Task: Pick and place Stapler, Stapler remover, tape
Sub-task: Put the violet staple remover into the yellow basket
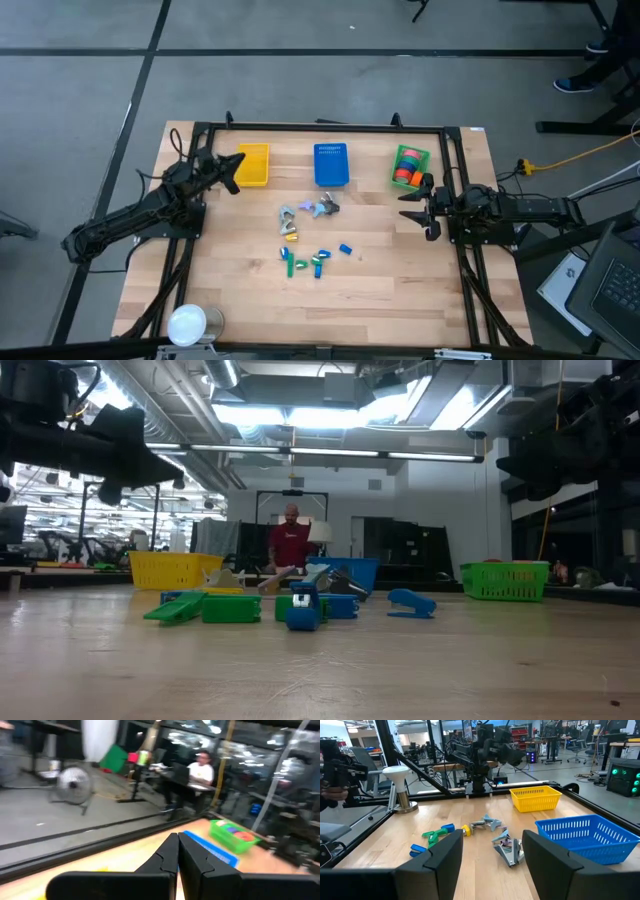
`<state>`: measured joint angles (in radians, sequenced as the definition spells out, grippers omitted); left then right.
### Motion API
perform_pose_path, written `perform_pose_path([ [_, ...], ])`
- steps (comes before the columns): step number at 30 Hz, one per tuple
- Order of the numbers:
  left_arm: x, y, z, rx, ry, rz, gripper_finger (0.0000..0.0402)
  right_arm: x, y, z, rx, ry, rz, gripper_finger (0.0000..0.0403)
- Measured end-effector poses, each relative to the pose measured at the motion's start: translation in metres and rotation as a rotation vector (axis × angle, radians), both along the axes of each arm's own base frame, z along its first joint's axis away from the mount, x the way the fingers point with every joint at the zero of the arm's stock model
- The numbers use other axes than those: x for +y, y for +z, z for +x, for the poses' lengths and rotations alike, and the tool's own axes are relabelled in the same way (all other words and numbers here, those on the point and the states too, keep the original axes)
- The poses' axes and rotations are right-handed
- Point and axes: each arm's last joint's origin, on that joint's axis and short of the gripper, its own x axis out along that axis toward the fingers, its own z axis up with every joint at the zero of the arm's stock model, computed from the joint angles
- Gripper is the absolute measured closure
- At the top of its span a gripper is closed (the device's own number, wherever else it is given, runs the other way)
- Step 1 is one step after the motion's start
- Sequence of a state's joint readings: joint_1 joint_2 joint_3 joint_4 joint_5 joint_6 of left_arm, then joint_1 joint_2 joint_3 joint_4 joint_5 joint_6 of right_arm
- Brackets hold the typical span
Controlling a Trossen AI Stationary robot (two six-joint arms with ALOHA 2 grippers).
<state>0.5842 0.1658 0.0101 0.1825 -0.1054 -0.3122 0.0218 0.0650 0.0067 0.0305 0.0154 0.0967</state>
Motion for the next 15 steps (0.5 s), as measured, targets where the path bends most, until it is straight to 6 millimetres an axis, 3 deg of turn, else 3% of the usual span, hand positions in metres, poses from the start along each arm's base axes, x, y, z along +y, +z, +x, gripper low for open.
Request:
perform_pose_path([
  [10,-0.0008,0.0024,0.0006,-0.046,-0.036,-0.017,0.04,0.0,0.0,0.0,0.0,0.0,0.0,0.0192],
  [15,-0.0028,0.0075,0.0015,-0.034,-0.11,0.063,0.04,0.0,0.0,0.0,0.0,0.0,0.0,0.0192],
])
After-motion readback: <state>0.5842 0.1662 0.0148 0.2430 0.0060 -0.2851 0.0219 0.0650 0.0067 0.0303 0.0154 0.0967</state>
